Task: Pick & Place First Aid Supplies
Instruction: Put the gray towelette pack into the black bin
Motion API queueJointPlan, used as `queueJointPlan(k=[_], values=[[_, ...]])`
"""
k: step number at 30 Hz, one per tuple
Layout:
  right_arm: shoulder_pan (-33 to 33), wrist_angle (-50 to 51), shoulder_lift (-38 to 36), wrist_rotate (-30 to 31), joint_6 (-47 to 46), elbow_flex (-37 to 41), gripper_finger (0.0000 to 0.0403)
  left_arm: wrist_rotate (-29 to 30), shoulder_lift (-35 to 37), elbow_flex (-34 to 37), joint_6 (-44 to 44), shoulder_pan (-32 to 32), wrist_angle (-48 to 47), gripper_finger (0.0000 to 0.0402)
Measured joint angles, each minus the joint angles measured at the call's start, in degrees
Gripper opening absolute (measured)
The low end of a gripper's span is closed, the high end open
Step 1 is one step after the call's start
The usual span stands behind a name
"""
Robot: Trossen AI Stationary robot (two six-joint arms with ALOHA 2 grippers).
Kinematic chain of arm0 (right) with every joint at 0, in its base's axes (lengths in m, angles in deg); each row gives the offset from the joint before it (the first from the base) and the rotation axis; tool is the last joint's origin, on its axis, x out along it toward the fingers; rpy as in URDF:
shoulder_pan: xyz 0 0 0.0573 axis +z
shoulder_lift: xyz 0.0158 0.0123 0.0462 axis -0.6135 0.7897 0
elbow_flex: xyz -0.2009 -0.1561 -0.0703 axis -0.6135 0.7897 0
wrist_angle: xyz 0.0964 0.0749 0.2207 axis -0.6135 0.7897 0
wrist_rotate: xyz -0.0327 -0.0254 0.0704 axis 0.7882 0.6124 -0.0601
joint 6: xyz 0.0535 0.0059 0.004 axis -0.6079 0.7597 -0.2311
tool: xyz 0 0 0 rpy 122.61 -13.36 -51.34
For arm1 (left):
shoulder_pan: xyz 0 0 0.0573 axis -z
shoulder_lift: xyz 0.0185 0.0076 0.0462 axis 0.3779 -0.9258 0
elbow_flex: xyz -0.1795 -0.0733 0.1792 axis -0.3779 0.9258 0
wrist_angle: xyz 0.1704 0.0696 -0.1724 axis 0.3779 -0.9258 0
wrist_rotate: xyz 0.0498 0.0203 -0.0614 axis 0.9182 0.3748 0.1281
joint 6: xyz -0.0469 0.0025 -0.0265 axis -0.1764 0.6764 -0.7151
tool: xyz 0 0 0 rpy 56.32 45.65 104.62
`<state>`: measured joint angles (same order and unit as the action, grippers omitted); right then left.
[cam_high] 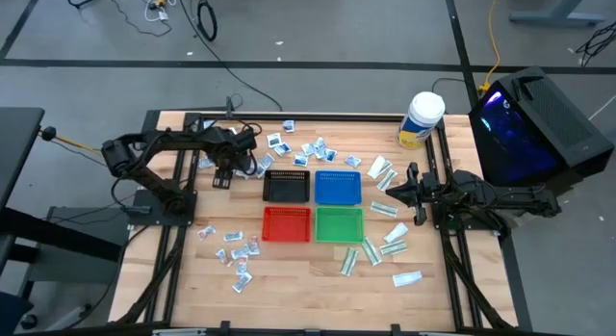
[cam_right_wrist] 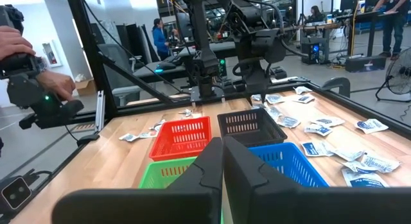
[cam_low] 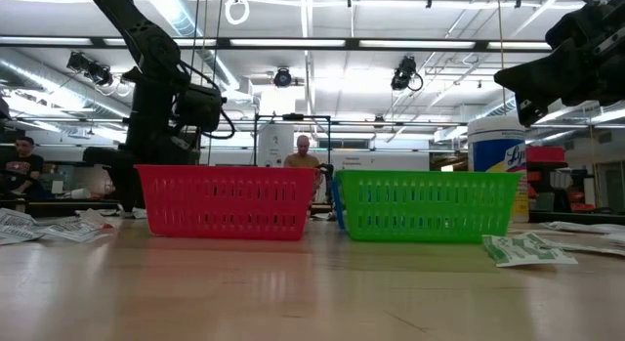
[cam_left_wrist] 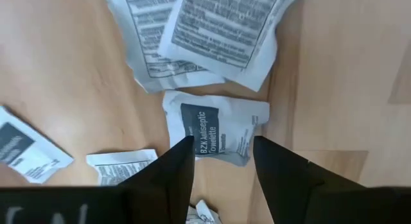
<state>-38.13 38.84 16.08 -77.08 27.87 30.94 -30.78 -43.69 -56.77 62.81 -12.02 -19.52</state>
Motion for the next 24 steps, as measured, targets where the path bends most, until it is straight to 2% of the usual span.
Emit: queueJointPlan(k=[6,12,19,24], values=[[0.0,0.0,0.0,0.0,0.0,0.0,0.0018,-0.1,1.3,0.0,0.0,0.1,-0.2,0.0170],[0.0,0.0,0.0,0.0,0.0,0.0,0.0018,-3.0,1.3,-0.1,-0.6,0.0,0.4,0.0178],[0.0,0.0,0.0,0.0,0.0,0.0,0.0018,-3.4,1.3,-0.1,0.3,-1.4,1.7,0.0263],[0.0,0.0,0.0,0.0,0.0,0.0,0.0018,-7.4,1.3,-0.1,0.5,-3.1,1.0,0.0316]])
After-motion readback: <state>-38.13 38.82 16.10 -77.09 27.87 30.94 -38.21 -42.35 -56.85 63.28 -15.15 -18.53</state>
